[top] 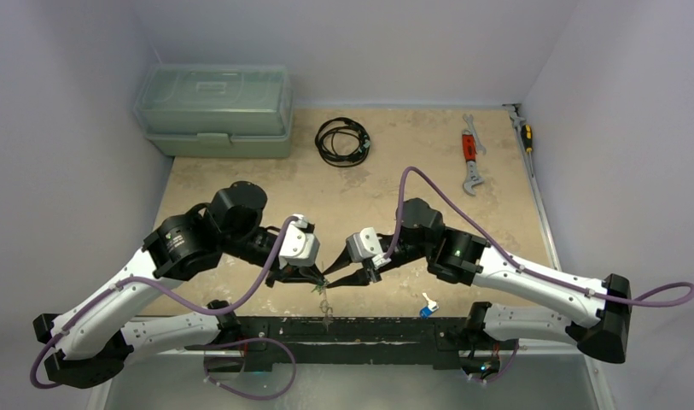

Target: Put the keys on the keyring

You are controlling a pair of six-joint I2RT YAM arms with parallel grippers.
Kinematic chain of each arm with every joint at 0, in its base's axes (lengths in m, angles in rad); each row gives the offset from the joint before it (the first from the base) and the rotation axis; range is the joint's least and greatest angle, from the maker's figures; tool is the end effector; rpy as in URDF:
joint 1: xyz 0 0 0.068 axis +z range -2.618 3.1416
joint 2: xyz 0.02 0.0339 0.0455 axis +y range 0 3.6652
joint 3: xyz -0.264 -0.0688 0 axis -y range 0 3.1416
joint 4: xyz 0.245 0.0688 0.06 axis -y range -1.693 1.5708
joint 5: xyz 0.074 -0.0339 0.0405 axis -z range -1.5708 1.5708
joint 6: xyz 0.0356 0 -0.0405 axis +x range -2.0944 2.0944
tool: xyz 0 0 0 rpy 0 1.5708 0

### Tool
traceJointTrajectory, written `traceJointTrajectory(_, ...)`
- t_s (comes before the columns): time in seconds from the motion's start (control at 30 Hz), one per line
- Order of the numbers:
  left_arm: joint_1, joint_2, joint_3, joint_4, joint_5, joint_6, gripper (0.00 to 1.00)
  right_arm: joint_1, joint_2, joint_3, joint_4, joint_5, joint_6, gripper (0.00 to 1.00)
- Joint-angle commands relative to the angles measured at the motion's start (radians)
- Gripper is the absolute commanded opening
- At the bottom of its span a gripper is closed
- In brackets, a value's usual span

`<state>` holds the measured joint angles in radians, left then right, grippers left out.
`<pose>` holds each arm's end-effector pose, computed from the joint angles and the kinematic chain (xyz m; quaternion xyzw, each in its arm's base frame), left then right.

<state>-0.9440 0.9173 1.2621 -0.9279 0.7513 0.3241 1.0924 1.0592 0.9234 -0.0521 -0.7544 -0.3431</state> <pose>0.0702 -0.1384 0.4073 0.6254 0.5569 -0.4421 0.3214 0.0888 0.2241 0.3513 -0.6479 0.3850 0.4810 0.4479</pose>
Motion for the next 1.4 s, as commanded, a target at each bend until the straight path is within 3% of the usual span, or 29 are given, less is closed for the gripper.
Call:
traceJointTrajectory(0.0, -0.004, -0.014, 0.021, 0.062, 0.007, -0.017, 0.00, -0.002, -0.008, 0.006, 0.012, 0.007, 0.022, 0.32)
traceJointTrajectory(0.33, -0.004, -0.024, 0.026, 0.078, -0.015, -0.032, 0.00, -0.002, -0.002, -0.005, 0.026, 0.098, 0.041, 0.39)
traceJointTrajectory(0.47, -0.005, -0.026, 0.028, 0.083, -0.019, -0.036, 0.00, -0.002, 0.012, 0.007, 0.017, 0.117, 0.040, 0.29)
traceJointTrajectory(0.7, -0.004, -0.027, 0.027, 0.090, -0.034, -0.037, 0.00, -0.002, 0.011, 0.005, 0.026, 0.118, 0.041, 0.25)
traceJointTrajectory(0.83, -0.005, -0.028, 0.027, 0.089, -0.036, -0.037, 0.00, -0.002, -0.007, -0.006, 0.039, 0.110, 0.040, 0.30)
traceJointTrajectory(1.03, -0.004, -0.026, 0.026, 0.094, -0.046, -0.038, 0.00, -0.002, -0.039, -0.018, 0.049, 0.081, 0.039, 0.31)
traceJointTrajectory(1.37, -0.004, -0.014, 0.025, 0.113, -0.049, -0.045, 0.00, -0.002, -0.030, -0.021, 0.049, 0.078, 0.038, 0.25)
